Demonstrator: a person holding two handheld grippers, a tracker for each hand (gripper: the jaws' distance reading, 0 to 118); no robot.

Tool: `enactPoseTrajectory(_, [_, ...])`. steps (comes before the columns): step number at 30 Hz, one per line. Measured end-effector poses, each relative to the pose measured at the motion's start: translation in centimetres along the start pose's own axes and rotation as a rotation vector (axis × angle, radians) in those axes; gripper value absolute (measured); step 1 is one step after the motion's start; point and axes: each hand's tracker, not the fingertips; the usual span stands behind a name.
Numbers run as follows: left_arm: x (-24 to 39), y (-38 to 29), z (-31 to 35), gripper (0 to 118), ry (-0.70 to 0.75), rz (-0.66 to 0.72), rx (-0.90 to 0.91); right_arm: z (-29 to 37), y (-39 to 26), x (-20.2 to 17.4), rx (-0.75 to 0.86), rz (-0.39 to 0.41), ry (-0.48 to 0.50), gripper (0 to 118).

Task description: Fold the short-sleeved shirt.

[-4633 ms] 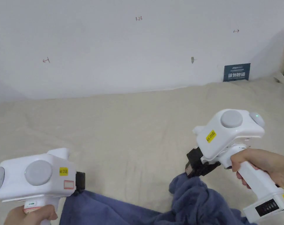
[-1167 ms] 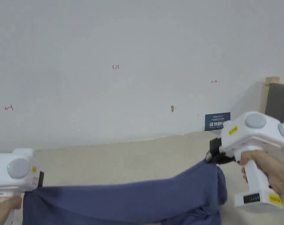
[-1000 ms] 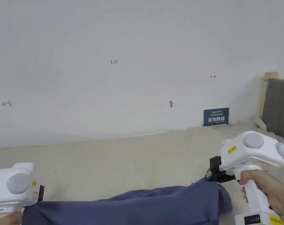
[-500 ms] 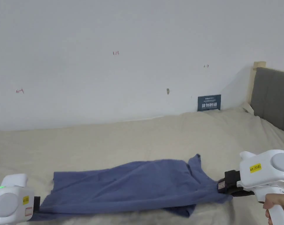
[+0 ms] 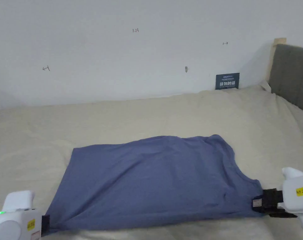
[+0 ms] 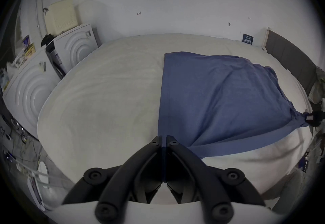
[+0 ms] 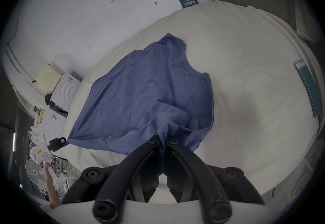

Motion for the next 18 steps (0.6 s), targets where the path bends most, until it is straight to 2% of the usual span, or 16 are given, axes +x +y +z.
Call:
enactPoseTrajectory(3, [-0.1, -3.4, 1.5, 3, 0.016, -0.03, -0.029, 1.1, -3.3, 0.4, -0.016, 0.033, -0.032, 5])
enactPoseTrajectory(8, [-1.4, -6.4, 3.0, 3, 0.001, 0.002, -0.04, 2.6, -6.7, 1.7, -0.031, 0.017, -0.031, 5])
enactPoseTrajectory(12, [-1.6, -6.8, 2.8, 3, -0.017, 0.007, -0.037, 2.8, -7.8, 2.1, -0.034, -0.006, -0.024, 5])
enactPoseTrajectory(15, [-1.4, -6.6, 2.6, 3, -0.026, -0.021, -0.036, 2.5, -8.0, 1.8, -0.018, 0.012, -0.028, 5])
enactPoseTrajectory(16, [-1.4, -6.7, 2.4, 7, -0.022, -0.023, -0.036, 2.4, -8.0, 1.6, -0.011, 0.023, -0.027, 10])
enactPoseTrajectory(17, [-1.4, -6.7, 2.2, 19, -0.018, -0.026, -0.035, 2.4, -8.0, 1.5, -0.008, 0.026, -0.024, 23])
enactPoseTrajectory(18, [-1.6, -6.7, 2.0, 43, -0.019, -0.022, -0.038, 2.3, -7.9, 1.3, -0.004, 0.038, -0.029, 43])
